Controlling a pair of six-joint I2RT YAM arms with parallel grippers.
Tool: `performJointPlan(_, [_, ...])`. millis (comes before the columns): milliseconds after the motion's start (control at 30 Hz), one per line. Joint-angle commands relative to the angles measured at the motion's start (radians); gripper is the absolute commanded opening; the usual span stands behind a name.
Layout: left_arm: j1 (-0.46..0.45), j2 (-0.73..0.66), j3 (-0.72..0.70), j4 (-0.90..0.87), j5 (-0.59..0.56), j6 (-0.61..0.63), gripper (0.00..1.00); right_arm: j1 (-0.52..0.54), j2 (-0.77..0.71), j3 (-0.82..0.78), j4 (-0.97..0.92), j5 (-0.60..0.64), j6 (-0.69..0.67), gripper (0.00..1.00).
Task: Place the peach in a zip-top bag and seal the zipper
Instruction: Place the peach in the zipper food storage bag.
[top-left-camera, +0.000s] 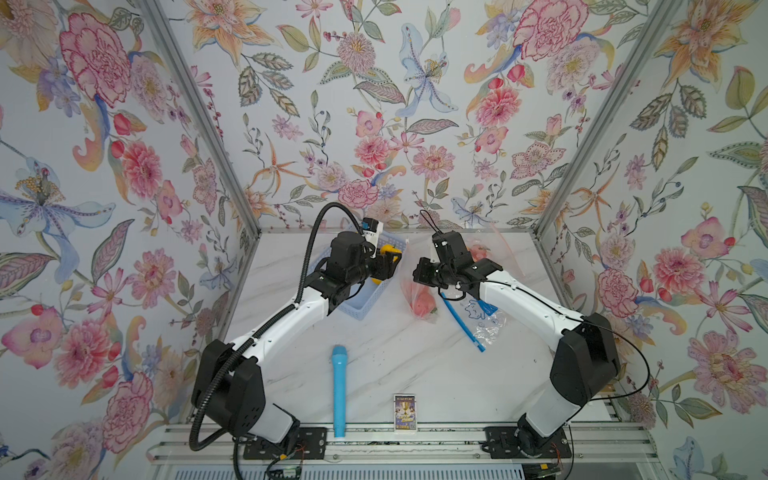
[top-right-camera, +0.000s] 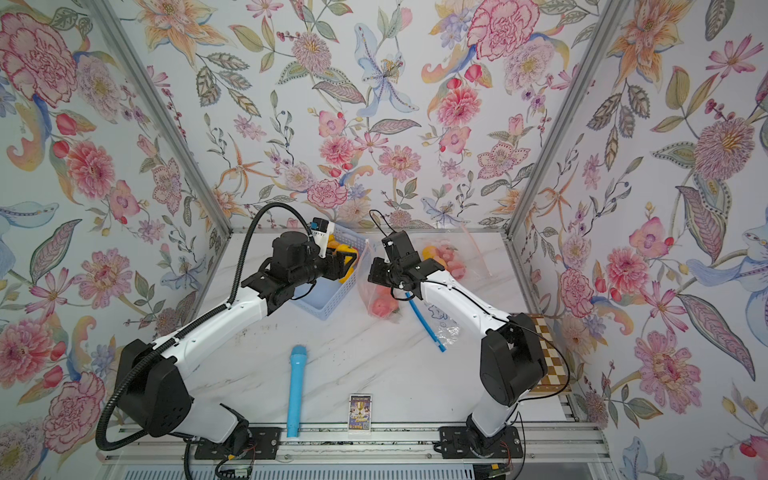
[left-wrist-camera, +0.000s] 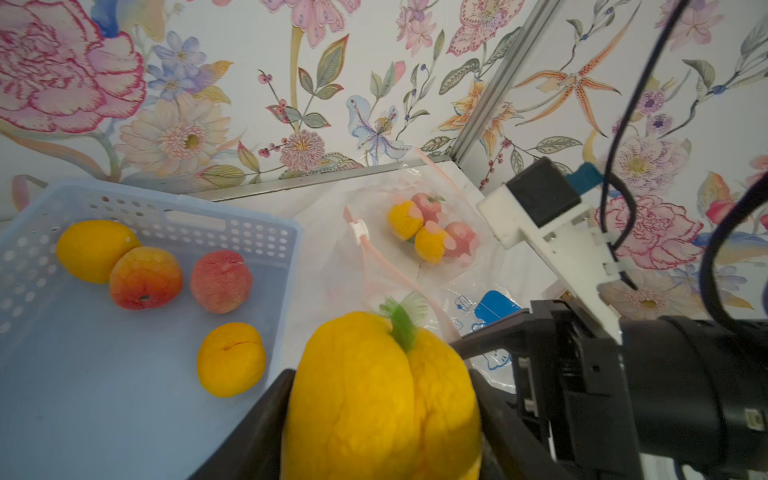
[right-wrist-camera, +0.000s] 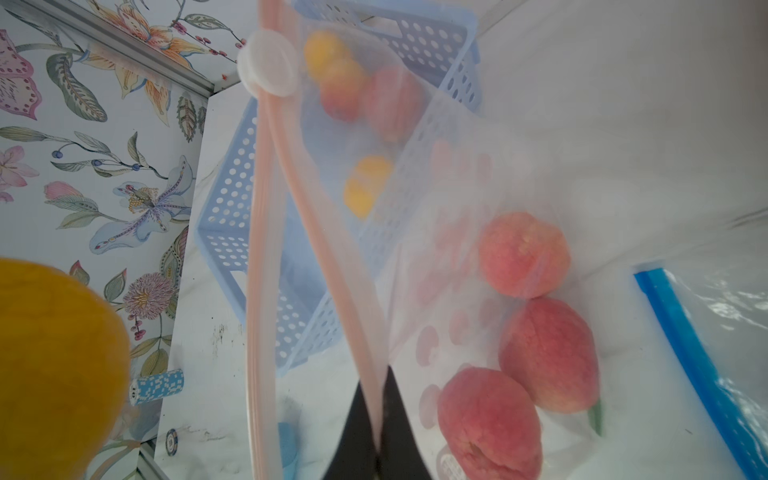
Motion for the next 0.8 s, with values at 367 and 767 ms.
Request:
performJointPlan(367, [-0.035, 0.193, 0.123, -0.029, 0.019, 0.019, 0.53, -0.006, -0.031, -0.018, 0.030, -0.026, 0.016, 0.00])
performJointPlan(767, [-0.052, 0.247, 0.189, -0.183, -0.114, 0.091, 0.67, -0.006, -0.024, -0.007, 0.028, -0.030, 0.016, 0.00])
